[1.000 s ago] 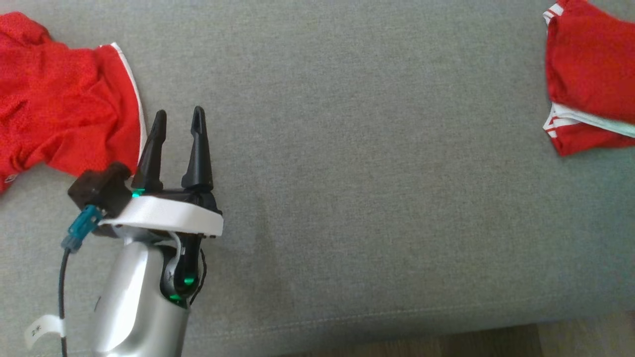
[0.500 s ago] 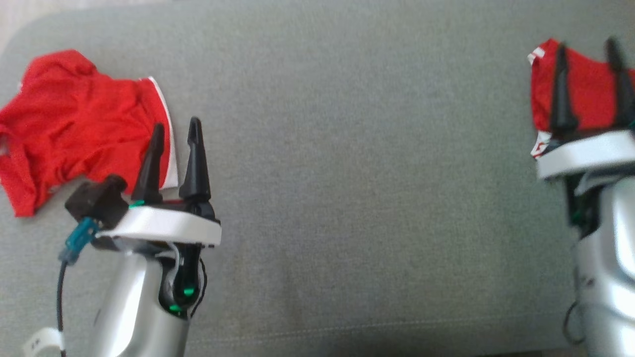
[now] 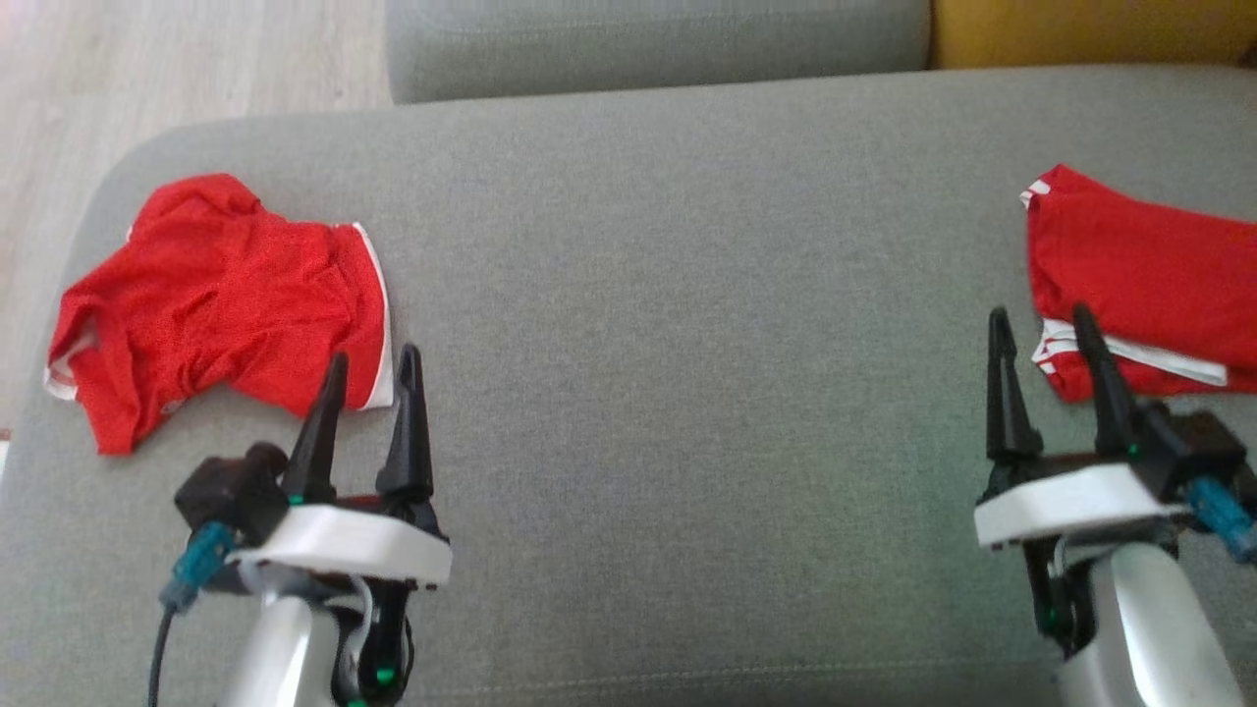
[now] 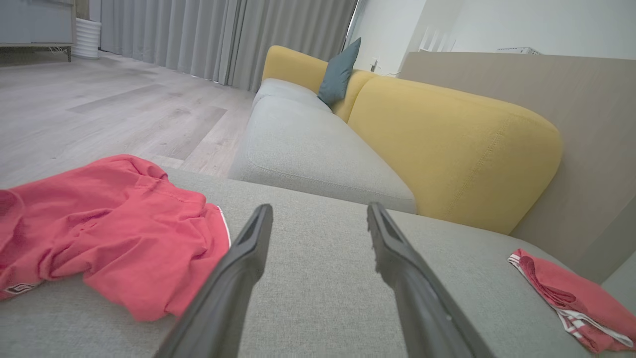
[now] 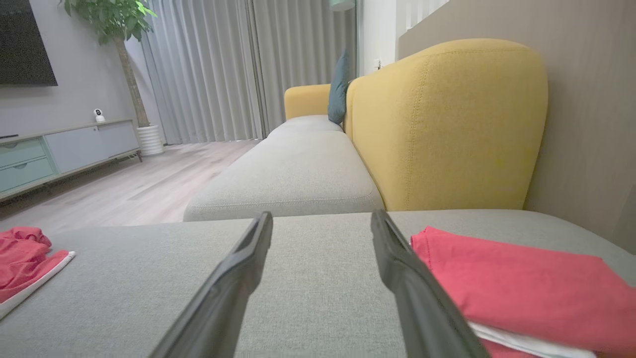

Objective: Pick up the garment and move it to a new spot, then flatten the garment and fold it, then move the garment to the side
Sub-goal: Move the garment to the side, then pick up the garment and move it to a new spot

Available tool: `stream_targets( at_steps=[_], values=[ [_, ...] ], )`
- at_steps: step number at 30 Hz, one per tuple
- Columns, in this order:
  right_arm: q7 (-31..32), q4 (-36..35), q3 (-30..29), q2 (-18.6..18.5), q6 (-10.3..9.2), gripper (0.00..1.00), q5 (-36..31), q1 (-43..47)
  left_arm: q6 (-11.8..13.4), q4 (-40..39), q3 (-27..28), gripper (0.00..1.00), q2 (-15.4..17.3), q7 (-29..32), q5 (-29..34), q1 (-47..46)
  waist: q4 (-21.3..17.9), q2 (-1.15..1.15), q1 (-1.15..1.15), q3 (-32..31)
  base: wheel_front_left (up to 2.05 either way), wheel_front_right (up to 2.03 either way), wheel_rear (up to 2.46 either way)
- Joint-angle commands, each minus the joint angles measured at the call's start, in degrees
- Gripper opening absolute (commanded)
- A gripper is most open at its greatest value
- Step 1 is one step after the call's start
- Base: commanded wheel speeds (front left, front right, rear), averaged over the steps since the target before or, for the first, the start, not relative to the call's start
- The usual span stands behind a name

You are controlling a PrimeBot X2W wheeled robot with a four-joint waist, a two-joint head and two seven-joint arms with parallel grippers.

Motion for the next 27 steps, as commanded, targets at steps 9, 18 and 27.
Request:
stream_targets(
  at_steps=[9,18,27],
  values=[
    [-1.6,-3.9,2.3,0.2,0.37,1.00,4.0,2.0,1.0,-4.4,1.1,1.00,0.6,-0.3,1.8,0.6,-0.3,0.00,0.00,-1.0,0.00,0.00,0.00],
    [-1.8,-4.0,2.0,0.2,0.37,1.00,4.4,2.5,0.9,-4.3,0.9,1.00,0.6,-0.3,2.2,0.7,-0.3,0.00,0.00,-0.9,0.00,0.00,0.00],
    [-1.8,-4.1,2.3,0.2,0.37,1.00,4.7,2.6,0.9,-4.1,0.5,1.00,0.6,-0.3,2.2,0.9,-0.3,0.00,0.00,-1.0,0.00,0.00,0.00]
  ],
)
